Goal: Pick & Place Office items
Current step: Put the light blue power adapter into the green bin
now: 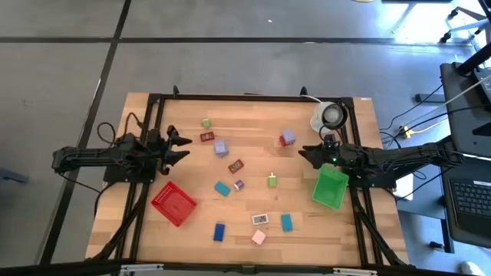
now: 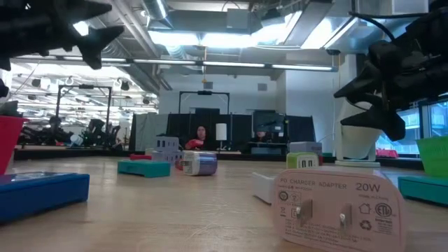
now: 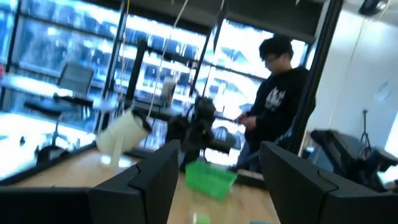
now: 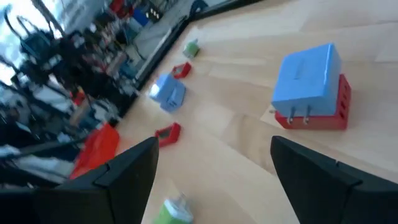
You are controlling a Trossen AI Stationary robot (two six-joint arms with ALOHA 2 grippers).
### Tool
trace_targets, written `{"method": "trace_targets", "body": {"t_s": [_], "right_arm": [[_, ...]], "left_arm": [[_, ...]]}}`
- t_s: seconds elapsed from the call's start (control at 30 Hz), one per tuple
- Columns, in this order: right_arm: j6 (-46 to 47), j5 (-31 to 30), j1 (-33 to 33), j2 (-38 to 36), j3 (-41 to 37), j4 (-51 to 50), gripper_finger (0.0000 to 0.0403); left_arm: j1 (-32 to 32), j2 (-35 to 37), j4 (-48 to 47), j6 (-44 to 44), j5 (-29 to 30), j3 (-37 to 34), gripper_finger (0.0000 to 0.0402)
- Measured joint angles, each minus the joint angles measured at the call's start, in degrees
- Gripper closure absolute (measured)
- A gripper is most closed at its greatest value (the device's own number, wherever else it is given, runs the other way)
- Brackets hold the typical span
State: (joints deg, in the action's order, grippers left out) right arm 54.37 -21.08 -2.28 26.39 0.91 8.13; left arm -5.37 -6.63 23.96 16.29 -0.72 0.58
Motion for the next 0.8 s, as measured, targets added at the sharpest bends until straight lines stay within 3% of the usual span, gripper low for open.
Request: {"method": "trace_targets", "body": {"t_s": [0.27, 0.53, 0.8], "right_arm": [[3.53, -6.92, 0.00, 0.00, 0.00, 9.52, 0.0090], [-3.86, -13.42, 0.00, 0.00, 0.00, 17.71, 0.0090], [-14.10, -12.97, 0.00, 1.16, 3.84, 21.90, 0.0090]], "left_arm": [[0.00, 0.00, 9.94, 3.98, 4.23, 0.00, 0.0185], [0.00, 0.00, 12.23, 4.19, 9.17, 0.00, 0.0183], [0.00, 0.00, 12.12, -0.75, 16.07, 0.00, 0.0183]]}}
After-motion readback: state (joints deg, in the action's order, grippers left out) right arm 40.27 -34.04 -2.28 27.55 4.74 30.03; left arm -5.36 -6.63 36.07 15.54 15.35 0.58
